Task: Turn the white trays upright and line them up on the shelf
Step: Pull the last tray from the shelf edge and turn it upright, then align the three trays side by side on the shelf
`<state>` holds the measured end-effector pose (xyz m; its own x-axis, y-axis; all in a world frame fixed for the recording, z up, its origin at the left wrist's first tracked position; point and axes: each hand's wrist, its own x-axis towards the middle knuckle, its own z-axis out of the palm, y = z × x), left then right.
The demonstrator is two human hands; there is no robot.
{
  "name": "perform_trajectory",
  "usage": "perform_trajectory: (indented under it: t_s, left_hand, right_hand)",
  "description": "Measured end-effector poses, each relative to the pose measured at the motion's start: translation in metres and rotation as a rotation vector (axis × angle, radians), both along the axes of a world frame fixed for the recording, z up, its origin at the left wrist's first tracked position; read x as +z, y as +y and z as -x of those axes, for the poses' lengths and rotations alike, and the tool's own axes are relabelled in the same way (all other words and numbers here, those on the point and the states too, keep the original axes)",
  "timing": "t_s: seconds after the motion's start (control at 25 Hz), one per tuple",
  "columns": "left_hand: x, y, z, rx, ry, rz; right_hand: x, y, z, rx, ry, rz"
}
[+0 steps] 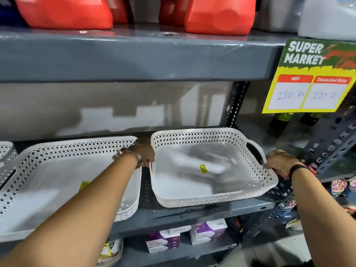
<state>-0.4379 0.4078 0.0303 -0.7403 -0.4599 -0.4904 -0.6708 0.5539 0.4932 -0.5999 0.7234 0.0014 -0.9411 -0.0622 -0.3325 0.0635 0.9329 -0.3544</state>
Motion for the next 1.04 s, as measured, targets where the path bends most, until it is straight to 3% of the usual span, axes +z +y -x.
perform_trajectory:
  t_s: [0.16,0.52,0.64,0.76,0.84,0.92,1.04]
  left_hand:
    - [-0.005,0.017,-0.001,-0.108,0.001,0.326]
    - [-0.008,0.011,-0.008,-0.147,-0.036,0.368]
    - [-0.003,0.0,-0.009,-0.138,0.084,0.387]
    - [0.005,-0.023,-0.015,-0.035,0.29,0.481]
    - [0.006,-0.05,-0.033,0.098,0.385,0.569]
    - [-0.001,-0.085,-0.069,0.268,0.393,0.663]
    - [-0.018,-0.143,-0.141,0.489,0.29,0.749]
  right_hand:
    - [-0.008,-0.001,-0.006,-0.038,0.005,0.002]
    - [-0.007,-0.009,-0.013,0.017,0.093,-0.159]
    - [0.003,-0.024,-0.023,-0.049,0.146,-0.167]
    - [0.015,-0.086,-0.045,-0.02,0.309,0.052]
    - [0.028,-0.144,-0.078,0.143,0.142,0.313]
    - [0.033,-0.189,-0.119,0.269,-0.171,0.534]
    - [0.019,-0.225,-0.155,0.334,-0.413,0.546]
